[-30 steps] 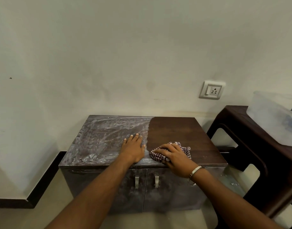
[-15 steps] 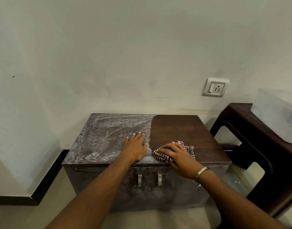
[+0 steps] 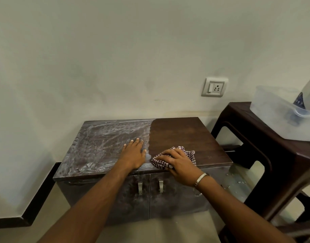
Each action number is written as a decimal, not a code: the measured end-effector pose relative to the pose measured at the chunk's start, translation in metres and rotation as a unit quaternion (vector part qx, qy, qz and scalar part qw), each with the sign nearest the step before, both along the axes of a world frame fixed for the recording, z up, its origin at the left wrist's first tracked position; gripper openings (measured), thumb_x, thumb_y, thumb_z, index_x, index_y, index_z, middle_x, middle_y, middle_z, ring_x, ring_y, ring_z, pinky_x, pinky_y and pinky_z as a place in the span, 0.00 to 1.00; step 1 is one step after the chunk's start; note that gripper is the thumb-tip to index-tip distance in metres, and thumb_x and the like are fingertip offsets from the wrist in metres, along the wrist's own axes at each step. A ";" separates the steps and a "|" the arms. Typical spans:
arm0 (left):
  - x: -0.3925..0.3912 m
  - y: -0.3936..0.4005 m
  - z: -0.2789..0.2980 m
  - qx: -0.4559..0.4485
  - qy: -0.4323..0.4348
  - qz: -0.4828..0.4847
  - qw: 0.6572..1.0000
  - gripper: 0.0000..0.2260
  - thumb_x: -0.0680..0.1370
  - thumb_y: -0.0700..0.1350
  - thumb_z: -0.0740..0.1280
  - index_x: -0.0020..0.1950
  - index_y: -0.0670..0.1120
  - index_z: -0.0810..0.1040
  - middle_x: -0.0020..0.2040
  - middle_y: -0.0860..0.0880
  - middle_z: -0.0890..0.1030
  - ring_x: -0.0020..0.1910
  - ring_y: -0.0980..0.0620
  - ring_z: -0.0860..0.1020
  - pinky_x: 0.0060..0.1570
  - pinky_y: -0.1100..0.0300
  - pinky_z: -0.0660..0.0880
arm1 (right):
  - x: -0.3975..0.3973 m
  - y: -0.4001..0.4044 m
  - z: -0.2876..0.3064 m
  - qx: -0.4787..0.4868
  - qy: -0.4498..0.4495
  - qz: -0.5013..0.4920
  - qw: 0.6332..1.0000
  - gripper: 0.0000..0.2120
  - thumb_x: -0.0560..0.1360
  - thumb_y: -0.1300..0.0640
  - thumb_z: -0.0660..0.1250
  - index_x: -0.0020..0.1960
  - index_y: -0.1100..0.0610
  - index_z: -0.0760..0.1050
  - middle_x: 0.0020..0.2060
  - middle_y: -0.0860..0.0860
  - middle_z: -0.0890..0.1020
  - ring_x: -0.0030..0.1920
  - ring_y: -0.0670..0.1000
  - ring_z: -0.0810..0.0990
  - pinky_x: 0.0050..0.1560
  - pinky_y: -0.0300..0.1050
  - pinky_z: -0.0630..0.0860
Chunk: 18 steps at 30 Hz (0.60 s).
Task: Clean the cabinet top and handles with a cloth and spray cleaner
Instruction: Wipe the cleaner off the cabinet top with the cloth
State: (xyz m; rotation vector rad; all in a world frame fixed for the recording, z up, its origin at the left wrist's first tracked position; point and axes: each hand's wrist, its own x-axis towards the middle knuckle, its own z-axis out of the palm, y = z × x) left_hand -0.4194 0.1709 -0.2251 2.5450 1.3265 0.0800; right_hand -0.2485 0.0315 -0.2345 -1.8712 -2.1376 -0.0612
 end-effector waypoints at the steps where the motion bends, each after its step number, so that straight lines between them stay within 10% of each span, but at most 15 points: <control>1: 0.000 0.000 0.000 0.000 0.000 -0.001 1.000 0.26 0.84 0.54 0.49 0.80 0.47 0.50 0.81 0.49 0.48 0.79 0.47 0.47 0.77 0.47 0.44 | 0.001 -0.001 0.001 -0.001 0.003 -0.005 1.000 0.21 0.77 0.55 0.62 0.70 0.47 0.68 0.67 0.50 0.70 0.65 0.56 0.65 0.69 0.52 0.64; 18: -0.010 -0.004 0.001 -0.001 -0.009 -0.009 1.000 0.26 0.84 0.54 0.49 0.80 0.48 0.49 0.81 0.49 0.47 0.79 0.48 0.46 0.76 0.49 0.43 | -0.007 0.004 0.001 -0.011 -0.007 0.005 1.000 0.22 0.77 0.53 0.60 0.71 0.47 0.67 0.67 0.49 0.70 0.64 0.56 0.65 0.69 0.53 0.65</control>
